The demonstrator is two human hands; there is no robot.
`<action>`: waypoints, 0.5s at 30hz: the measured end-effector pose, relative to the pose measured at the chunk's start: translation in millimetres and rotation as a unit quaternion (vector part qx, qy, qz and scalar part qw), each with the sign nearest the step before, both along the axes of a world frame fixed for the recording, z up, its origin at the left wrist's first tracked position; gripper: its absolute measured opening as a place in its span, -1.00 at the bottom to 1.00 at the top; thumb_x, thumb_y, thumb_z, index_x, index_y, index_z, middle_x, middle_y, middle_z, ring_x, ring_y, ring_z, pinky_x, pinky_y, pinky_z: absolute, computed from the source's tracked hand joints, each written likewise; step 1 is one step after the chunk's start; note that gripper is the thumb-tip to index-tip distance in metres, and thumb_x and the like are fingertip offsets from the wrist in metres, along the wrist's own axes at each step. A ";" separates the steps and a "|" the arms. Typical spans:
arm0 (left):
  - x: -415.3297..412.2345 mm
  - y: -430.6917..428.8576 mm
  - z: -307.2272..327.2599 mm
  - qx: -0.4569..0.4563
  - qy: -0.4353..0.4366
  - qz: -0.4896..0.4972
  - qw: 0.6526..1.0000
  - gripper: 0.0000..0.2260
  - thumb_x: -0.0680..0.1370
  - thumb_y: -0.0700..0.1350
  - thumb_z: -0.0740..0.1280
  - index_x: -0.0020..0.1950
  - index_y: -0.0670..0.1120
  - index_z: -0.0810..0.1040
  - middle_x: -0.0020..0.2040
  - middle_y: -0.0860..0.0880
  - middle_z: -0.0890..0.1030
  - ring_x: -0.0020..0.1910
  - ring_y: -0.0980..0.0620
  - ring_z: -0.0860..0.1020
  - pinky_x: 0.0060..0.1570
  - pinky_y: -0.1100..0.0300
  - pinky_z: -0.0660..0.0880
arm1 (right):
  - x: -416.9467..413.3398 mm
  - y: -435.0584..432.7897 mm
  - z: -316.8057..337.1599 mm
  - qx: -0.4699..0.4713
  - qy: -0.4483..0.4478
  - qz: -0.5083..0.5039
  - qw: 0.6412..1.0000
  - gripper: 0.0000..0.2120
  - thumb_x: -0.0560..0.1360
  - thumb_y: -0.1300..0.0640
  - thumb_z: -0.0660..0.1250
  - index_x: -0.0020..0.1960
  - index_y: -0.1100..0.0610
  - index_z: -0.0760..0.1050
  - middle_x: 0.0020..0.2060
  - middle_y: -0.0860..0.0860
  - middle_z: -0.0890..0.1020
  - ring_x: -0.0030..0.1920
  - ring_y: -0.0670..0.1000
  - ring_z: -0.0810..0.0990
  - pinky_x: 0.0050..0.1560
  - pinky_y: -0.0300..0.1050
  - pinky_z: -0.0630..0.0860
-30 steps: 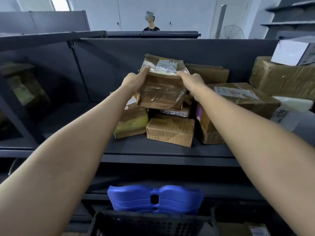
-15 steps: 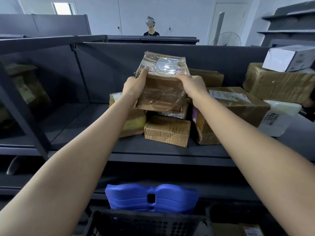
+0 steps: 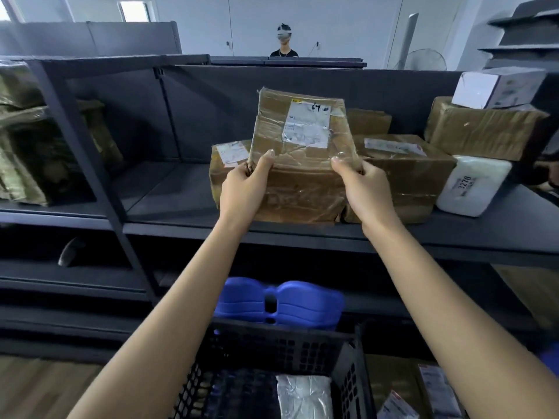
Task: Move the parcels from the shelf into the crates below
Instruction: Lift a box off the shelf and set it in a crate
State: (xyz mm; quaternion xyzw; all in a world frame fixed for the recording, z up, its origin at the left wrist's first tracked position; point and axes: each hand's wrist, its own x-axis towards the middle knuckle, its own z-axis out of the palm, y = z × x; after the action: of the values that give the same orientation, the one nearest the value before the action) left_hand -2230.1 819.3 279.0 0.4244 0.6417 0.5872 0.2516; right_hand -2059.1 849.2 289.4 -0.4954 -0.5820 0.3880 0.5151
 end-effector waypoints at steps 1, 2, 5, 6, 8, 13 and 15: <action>4.9 -15.2 -7.2 0.005 -0.007 0.002 1.000 -0.54 0.43 0.31 0.28 -0.07 -0.07 0.66 -0.18 0.03 0.68 -0.04 0.00 0.65 0.13 -0.04 0.54 | 4.5 -12.9 -6.4 0.001 -0.001 0.004 1.000 -0.83 0.53 -0.08 0.30 0.05 -0.04 0.54 -0.25 -0.12 0.59 -0.27 -0.19 0.52 -0.24 -0.27 0.41; 9.0 -29.7 -14.5 0.010 -0.017 0.000 1.000 -0.56 0.41 0.32 0.28 -0.08 -0.02 0.67 -0.16 0.04 0.70 -0.05 0.02 0.65 0.14 -0.05 0.54 | 8.4 -26.2 -13.0 0.003 0.001 0.007 1.000 -0.84 0.53 -0.07 0.30 0.05 -0.04 0.54 -0.27 -0.14 0.58 -0.28 -0.21 0.51 -0.25 -0.29 0.40; 18.7 -71.5 -35.9 0.009 -0.042 -0.011 0.999 -0.60 0.39 0.34 0.28 -0.05 0.08 0.68 -0.13 0.09 0.71 -0.02 0.07 0.65 0.15 -0.07 0.54 | 17.6 -63.5 -35.0 0.008 0.007 0.010 1.000 -0.77 0.53 -0.07 0.31 0.12 -0.01 0.56 -0.20 -0.21 0.60 -0.20 -0.27 0.53 -0.24 -0.34 0.41; 20.6 -83.8 -43.1 0.008 -0.052 -0.015 0.999 -0.62 0.39 0.33 0.29 -0.05 0.10 0.68 -0.12 0.10 0.71 -0.02 0.07 0.65 0.15 -0.09 0.54 | 19.8 -75.1 -41.6 0.006 0.004 0.010 1.000 -0.75 0.53 -0.07 0.31 0.14 0.00 0.55 -0.19 -0.23 0.60 -0.18 -0.28 0.53 -0.24 -0.35 0.41; 24.1 -106.7 -55.7 0.010 -0.073 -0.019 0.997 -0.66 0.40 0.31 0.31 -0.05 0.12 0.68 -0.13 0.09 0.72 -0.03 0.05 0.67 0.13 -0.09 0.55 | 24.2 -95.6 -55.9 0.002 -0.002 0.012 1.000 -0.75 0.53 -0.08 0.31 0.16 -0.02 0.55 -0.20 -0.24 0.60 -0.22 -0.31 0.54 -0.25 -0.39 0.42; 33.4 -163.3 -79.2 0.026 -0.099 -0.028 0.994 -0.83 0.58 0.05 0.30 -0.02 0.05 0.66 -0.15 0.10 0.71 -0.08 0.14 0.67 0.02 0.14 0.57 | 29.2 -142.3 -88.3 0.012 -0.009 0.021 1.000 -0.73 0.52 -0.04 0.33 0.19 -0.03 0.57 -0.17 -0.25 0.65 -0.15 -0.34 0.58 -0.20 -0.48 0.43; 30.9 -181.3 -90.2 0.019 -0.097 -0.031 0.995 -0.85 0.58 0.03 0.29 -0.01 0.06 0.65 -0.14 0.11 0.71 -0.06 0.14 0.66 0.03 0.15 0.56 | 27.7 -160.2 -98.7 0.013 -0.004 0.031 0.999 -0.79 0.52 -0.01 0.33 0.15 -0.08 0.56 -0.17 -0.28 0.66 -0.09 -0.33 0.58 -0.17 -0.52 0.42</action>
State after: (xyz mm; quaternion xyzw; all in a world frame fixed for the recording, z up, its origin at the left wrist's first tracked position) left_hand -2199.2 638.0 188.8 0.3898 0.5895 0.6297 0.3225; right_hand -2031.4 689.0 190.6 -0.4724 -0.6041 0.3939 0.5067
